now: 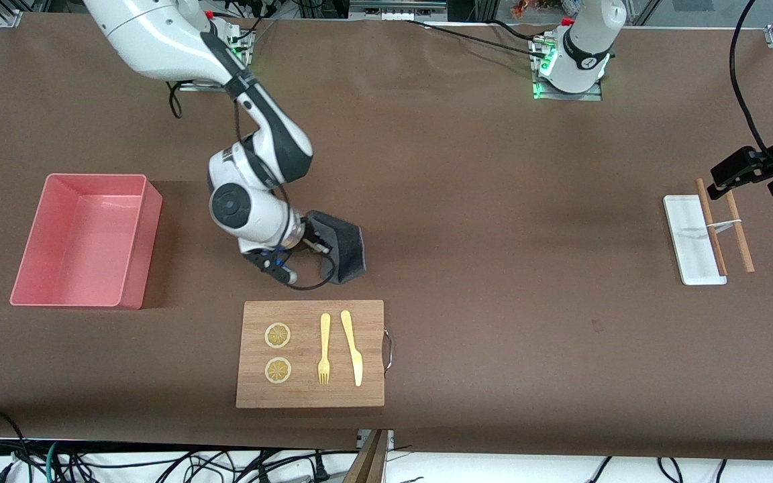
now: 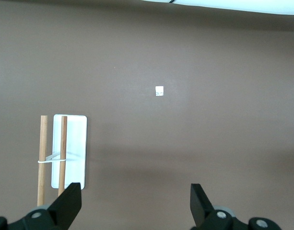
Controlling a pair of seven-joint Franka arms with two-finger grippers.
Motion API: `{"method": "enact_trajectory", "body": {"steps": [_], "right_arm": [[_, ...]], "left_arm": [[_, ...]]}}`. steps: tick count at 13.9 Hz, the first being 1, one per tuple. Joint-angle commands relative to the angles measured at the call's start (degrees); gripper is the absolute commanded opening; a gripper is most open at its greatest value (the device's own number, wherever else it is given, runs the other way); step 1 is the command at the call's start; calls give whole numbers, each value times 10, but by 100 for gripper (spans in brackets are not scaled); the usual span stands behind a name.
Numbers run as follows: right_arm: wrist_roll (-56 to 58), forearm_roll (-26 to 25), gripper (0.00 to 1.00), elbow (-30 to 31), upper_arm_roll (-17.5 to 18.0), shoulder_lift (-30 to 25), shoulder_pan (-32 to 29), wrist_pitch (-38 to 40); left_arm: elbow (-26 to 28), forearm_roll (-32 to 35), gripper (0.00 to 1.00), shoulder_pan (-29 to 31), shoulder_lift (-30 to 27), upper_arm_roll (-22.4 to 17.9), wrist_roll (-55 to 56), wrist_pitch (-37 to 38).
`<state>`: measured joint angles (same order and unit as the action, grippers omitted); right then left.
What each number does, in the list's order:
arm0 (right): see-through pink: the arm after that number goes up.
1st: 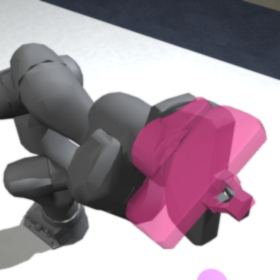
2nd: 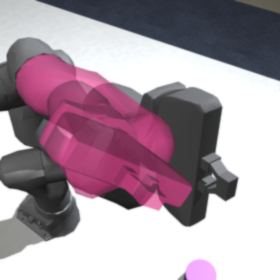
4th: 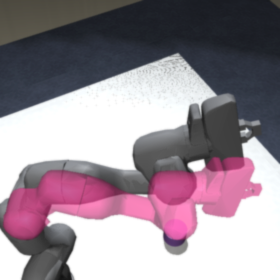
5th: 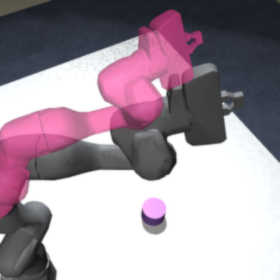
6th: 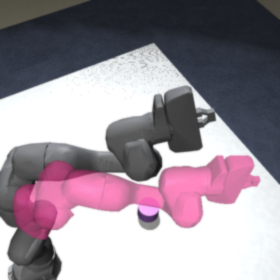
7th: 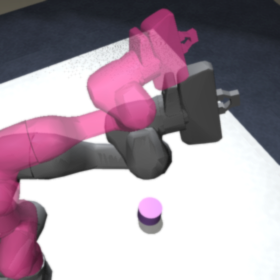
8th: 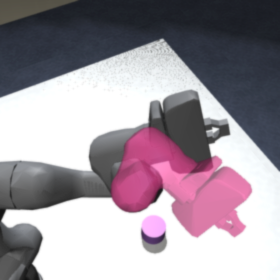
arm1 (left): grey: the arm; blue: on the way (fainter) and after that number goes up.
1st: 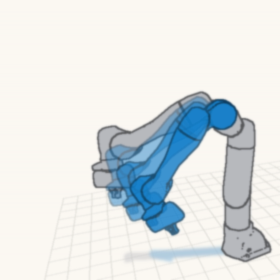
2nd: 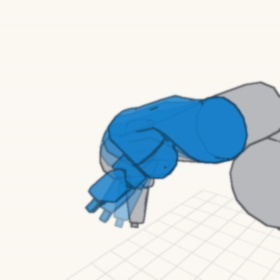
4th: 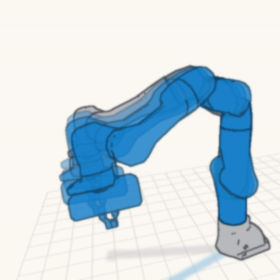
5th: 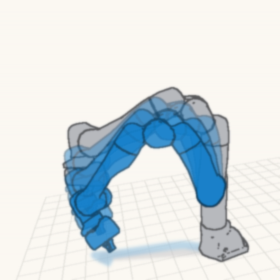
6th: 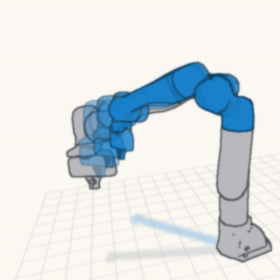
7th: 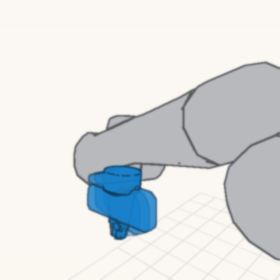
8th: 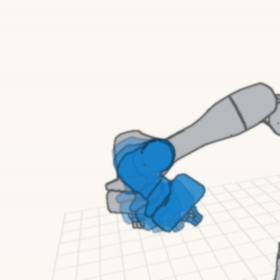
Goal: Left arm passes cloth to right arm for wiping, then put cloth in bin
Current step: 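Wipe the table beside the wooden board with the cloth in the right gripper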
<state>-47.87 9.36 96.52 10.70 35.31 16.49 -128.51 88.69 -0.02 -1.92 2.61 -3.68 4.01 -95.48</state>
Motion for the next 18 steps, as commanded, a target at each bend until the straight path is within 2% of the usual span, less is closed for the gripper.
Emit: {"method": "enact_trajectory", "body": {"steps": [1,4,7,10,12,14,16,18], "right_arm": [[100,-7,0,0,-42,-8,-8,52],[211,-6,0,1,-102,-13,-10,98],[323,-6,0,1,-161,-21,-11,139],[420,-6,0,-2,-197,-39,-28,177],[469,-7,0,-5,-207,-63,-43,207],[482,-32,0,-23,-207,-96,-59,269],[483,-71,0,-75,-207,-115,-61,364],[487,-86,0,-136,-207,-124,-62,472]], "left_arm": [[-19,-12,100,10,7,8,-13,14],[-18,-11,100,9,7,8,-17,19],[-18,-11,100,9,6,8,-17,59],[-19,-11,100,9,6,7,-16,61],[-19,-11,100,9,6,7,-16,61],[-18,-11,100,9,6,9,-15,61],[-18,-11,100,8,6,9,-15,61],[-18,-11,100,8,6,9,-15,60]]}}
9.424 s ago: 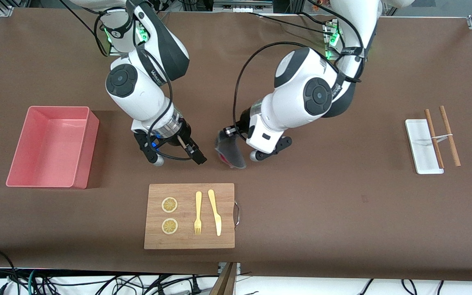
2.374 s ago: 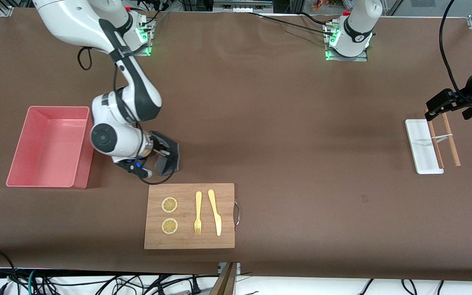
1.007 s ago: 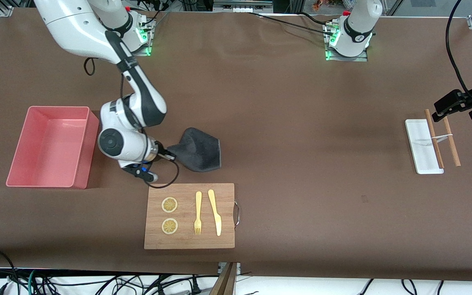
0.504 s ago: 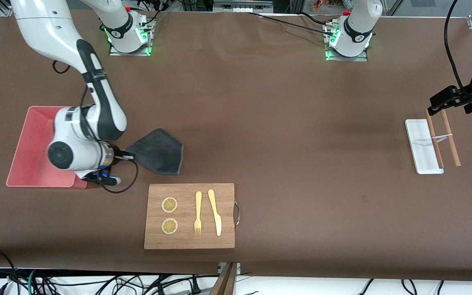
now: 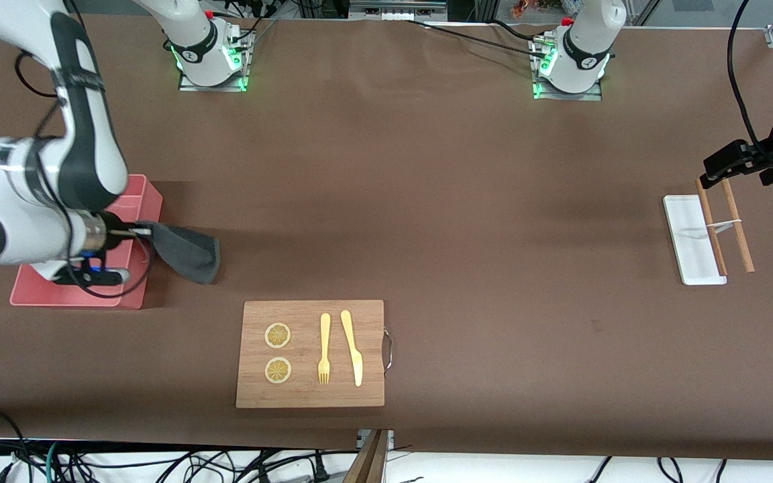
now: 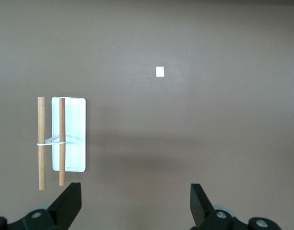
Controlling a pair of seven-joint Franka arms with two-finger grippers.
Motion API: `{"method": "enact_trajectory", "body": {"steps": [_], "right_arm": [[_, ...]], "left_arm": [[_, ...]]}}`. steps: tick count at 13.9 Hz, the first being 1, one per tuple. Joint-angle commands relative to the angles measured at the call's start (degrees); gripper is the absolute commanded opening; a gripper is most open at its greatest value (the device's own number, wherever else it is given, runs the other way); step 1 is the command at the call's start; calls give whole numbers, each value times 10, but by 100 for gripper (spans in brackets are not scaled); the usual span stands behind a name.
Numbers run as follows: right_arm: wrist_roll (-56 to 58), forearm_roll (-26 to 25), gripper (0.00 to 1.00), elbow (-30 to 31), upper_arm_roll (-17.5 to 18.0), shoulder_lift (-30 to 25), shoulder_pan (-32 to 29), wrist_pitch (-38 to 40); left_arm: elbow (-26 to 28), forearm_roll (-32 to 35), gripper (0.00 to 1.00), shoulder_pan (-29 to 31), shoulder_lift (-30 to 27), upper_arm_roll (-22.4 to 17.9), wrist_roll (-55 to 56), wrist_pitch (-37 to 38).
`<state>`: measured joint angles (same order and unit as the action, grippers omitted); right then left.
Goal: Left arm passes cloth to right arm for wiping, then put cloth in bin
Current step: 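Move the cloth over the pink bin and release it with the right gripper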
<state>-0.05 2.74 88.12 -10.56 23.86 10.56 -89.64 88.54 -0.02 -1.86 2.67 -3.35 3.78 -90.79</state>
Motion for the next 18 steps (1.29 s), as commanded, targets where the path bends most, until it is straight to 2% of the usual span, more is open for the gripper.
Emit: {"method": "enact_trajectory", "body": {"steps": [1,3,5,8,10,15,18], "right_arm": [[20,-26,0,-82,5,-17,-7,130],[53,-55,0,-121,5,-32,-20,199],[125,-101,0,-126,-7,-50,-38,220],[244,-124,0,-123,-76,-44,-43,208],[275,-128,0,-97,-90,-37,-55,161],[269,-114,0,12,-90,-16,-71,23],[264,-79,0,50,-90,6,-71,-54]], "left_arm": [[-17,-11,100,7,6,5,-12,13],[-16,-10,100,7,6,5,-13,13],[-16,-8,100,7,6,5,-14,13],[-16,-6,100,6,6,5,-15,13],[-17,-6,100,6,6,5,-15,13],[-16,-5,100,6,6,5,-15,13],[-17,-6,100,6,6,5,-16,13]]}}
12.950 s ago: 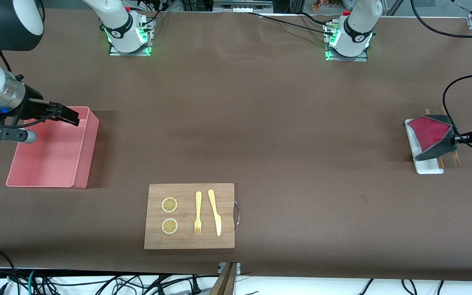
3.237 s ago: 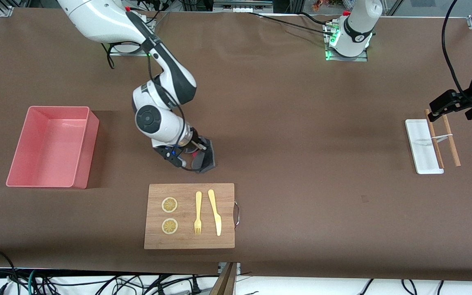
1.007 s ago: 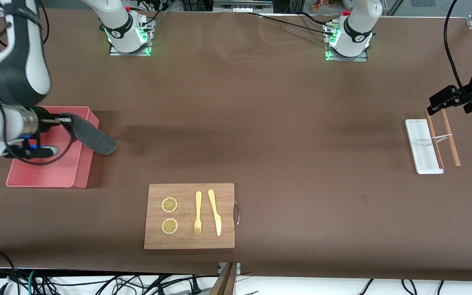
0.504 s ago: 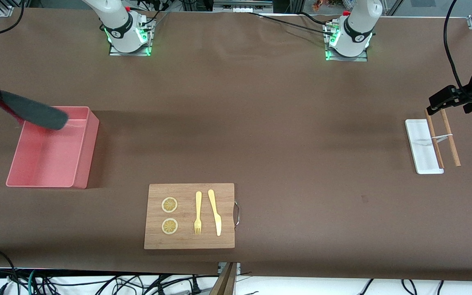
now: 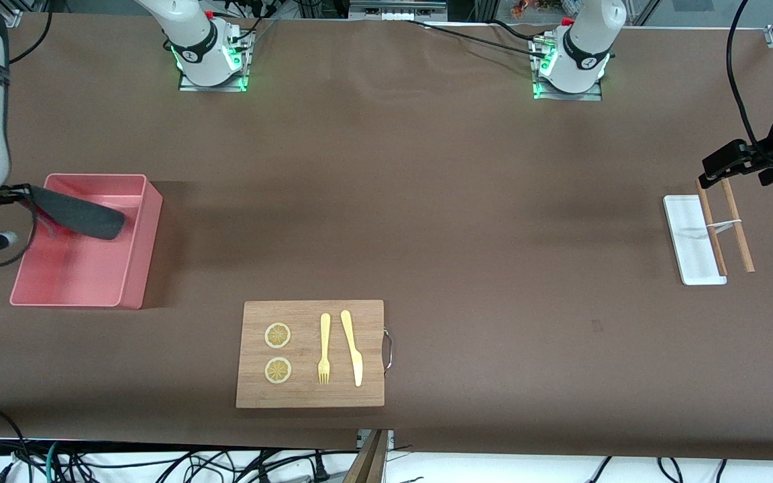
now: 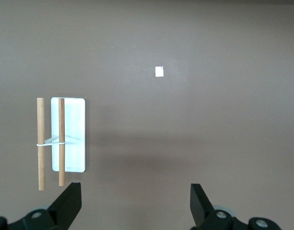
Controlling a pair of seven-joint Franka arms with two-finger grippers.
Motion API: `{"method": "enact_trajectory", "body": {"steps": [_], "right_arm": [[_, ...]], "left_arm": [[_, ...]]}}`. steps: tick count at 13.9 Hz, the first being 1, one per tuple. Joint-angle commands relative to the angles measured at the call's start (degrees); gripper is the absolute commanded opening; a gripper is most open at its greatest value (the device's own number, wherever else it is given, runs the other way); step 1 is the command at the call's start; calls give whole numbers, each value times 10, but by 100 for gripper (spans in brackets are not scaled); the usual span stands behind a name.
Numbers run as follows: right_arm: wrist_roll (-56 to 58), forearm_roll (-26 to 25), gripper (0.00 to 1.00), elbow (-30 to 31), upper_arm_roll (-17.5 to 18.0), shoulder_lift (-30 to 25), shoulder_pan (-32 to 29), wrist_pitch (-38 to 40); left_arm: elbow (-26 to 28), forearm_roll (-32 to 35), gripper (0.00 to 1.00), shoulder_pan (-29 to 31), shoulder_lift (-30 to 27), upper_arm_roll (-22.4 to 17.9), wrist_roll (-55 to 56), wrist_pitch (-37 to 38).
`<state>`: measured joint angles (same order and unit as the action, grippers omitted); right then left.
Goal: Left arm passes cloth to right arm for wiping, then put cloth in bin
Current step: 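Move the cloth over the pink bin and release it with the right gripper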
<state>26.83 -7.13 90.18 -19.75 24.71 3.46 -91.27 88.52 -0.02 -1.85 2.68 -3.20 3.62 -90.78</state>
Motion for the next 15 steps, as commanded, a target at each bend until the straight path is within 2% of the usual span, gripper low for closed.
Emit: {"method": "enact_trajectory", "body": {"steps": [1,3,4,5,8,13,15], "right_arm": [[-4,31,0,43,2,3,0,-63],[-5,41,0,88,2,5,0,-135],[-5,44,32,104,2,6,0,-171],[-7,48,98,107,2,6,-1,-184],[-6,74,100,103,2,-34,-2,-173],[-6,93,100,96,11,-139,-1,-76],[-6,97,100,95,42,-171,-1,-73]], "left_arm": [[-16,-5,100,6,6,4,-13,13],[-16,-6,100,6,6,4,-13,13],[-17,-5,100,6,7,4,-13,13],[-16,-6,100,6,6,4,-14,13],[-17,-6,100,6,6,4,-14,13],[-17,-5,100,6,6,4,-14,13],[-17,-5,100,6,6,4,-13,12]]}}
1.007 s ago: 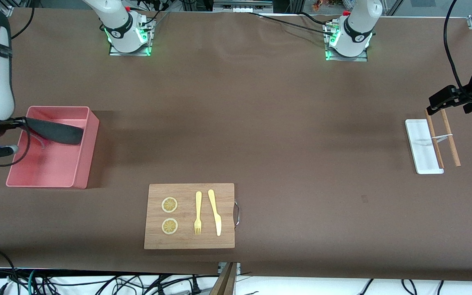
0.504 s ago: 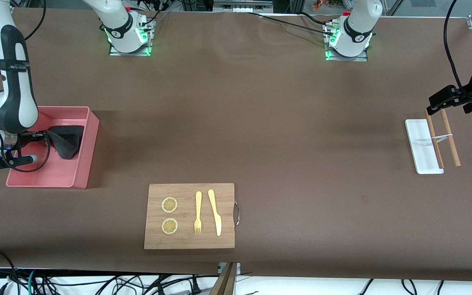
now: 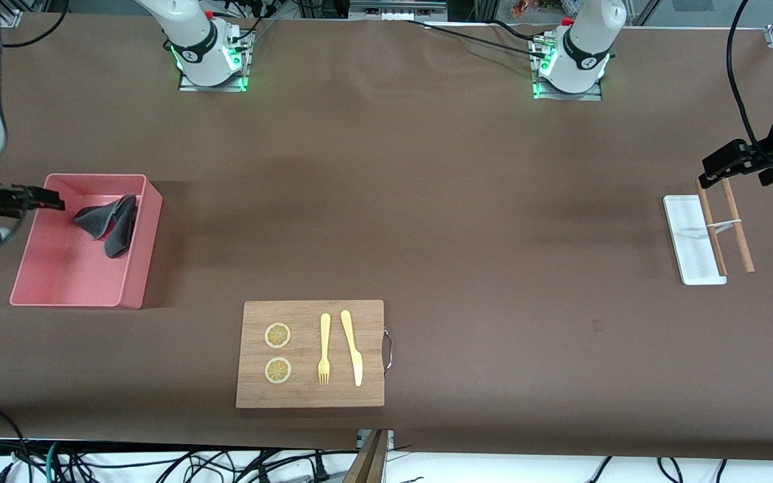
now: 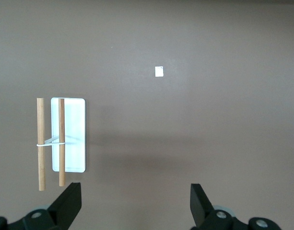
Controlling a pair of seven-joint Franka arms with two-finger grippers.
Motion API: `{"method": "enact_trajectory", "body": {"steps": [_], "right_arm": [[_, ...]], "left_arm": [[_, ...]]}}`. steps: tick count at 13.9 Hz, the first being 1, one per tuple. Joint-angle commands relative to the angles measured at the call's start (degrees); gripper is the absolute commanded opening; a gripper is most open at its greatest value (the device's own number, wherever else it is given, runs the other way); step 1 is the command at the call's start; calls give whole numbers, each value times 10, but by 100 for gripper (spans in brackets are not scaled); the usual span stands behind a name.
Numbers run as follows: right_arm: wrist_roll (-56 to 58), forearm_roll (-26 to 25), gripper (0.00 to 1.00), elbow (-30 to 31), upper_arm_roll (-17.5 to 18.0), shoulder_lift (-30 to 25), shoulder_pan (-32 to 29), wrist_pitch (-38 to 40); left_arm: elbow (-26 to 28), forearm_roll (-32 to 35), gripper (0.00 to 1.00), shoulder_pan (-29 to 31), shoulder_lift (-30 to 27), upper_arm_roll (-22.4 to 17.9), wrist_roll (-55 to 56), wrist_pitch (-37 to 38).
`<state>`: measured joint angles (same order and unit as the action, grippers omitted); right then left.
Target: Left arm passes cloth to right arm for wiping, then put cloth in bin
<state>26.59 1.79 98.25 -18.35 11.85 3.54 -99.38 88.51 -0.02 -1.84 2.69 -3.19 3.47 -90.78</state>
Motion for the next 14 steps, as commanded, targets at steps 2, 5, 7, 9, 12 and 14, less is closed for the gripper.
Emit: {"method": "enact_trajectory", "body": {"steps": [2,5,7,9,12,14], "right_arm": [[1,7,100,7,38,-59,-3,11],[4,6,100,-2,39,-98,-6,8],[3,4,100,-1,39,-110,-12,5],[-12,1,100,-17,54,-122,-13,23],[-150,-4,100,-37,85,-130,-14,74],[-227,-4,100,-39,118,-137,-14,89]], "left_arm": [[-17,-5,100,6,6,4,-12,12],[-17,-5,100,6,7,4,-12,12],[-17,-5,100,6,6,4,-11,12],[-17,-5,100,6,6,4,-11,12],[-17,-5,100,6,6,4,-10,12],[-17,-5,100,6,6,4,-10,12]]}}
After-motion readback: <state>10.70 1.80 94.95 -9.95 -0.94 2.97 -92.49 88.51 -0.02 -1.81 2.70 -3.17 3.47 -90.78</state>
